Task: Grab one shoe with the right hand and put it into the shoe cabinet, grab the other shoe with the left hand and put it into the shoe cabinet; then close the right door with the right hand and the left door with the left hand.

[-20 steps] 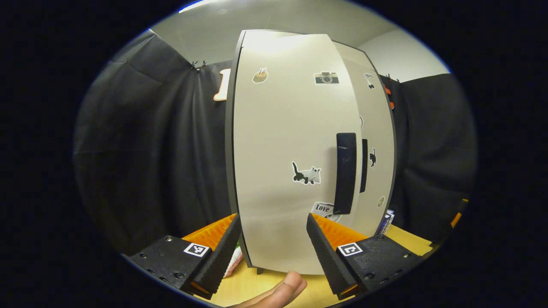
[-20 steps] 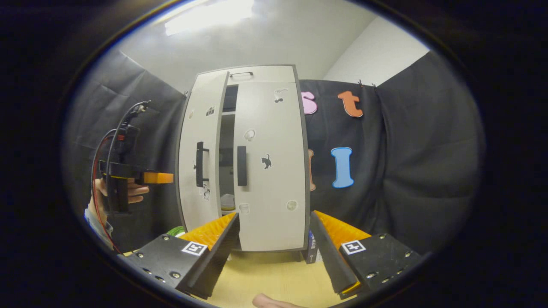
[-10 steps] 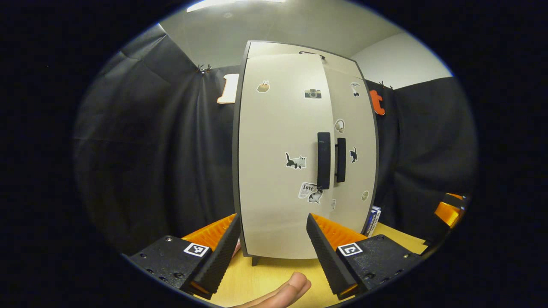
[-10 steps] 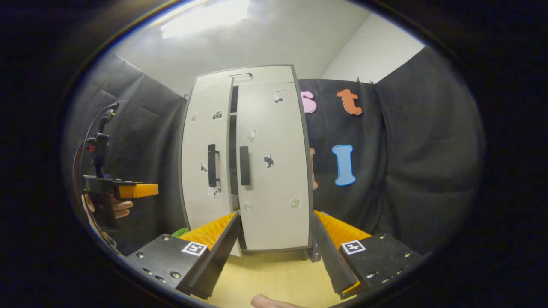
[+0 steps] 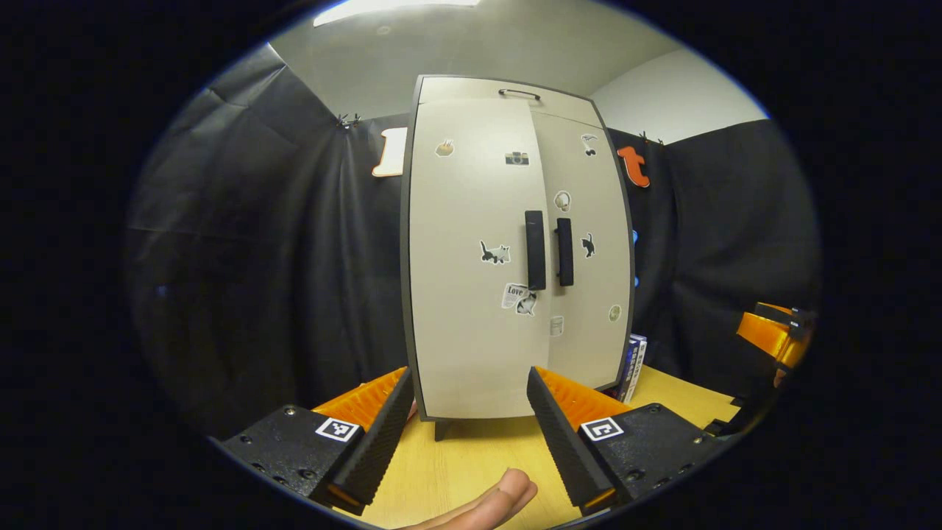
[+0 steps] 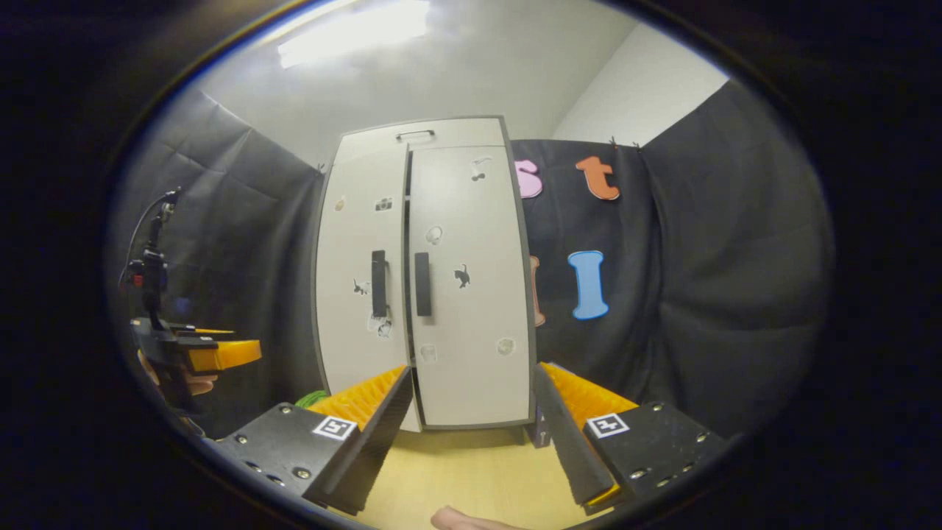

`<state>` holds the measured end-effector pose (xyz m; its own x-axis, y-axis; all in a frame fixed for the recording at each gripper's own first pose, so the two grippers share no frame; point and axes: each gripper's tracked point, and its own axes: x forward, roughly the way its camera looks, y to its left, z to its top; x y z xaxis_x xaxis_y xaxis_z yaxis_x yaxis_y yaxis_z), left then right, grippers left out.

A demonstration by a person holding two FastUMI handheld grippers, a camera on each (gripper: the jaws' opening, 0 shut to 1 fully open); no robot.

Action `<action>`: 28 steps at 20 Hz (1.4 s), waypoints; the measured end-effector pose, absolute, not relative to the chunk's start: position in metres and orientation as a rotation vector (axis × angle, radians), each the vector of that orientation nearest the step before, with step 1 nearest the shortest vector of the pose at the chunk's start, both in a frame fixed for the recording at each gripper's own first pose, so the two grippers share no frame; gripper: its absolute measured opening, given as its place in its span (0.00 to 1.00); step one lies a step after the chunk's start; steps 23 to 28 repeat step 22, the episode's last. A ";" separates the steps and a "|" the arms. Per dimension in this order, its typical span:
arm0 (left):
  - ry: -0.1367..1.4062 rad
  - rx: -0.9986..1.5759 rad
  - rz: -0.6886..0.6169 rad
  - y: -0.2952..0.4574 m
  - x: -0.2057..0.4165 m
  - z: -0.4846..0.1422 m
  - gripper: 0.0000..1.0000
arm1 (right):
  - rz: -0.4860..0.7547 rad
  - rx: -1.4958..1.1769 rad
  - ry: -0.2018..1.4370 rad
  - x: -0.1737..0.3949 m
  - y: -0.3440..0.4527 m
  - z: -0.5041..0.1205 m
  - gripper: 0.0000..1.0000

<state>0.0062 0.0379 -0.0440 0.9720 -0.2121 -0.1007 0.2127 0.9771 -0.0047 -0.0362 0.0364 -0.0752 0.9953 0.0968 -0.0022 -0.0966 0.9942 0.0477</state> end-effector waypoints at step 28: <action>0.039 -0.002 -0.226 0.015 -0.047 -0.024 0.94 | 0.053 0.059 -0.060 -0.083 0.048 -0.060 0.98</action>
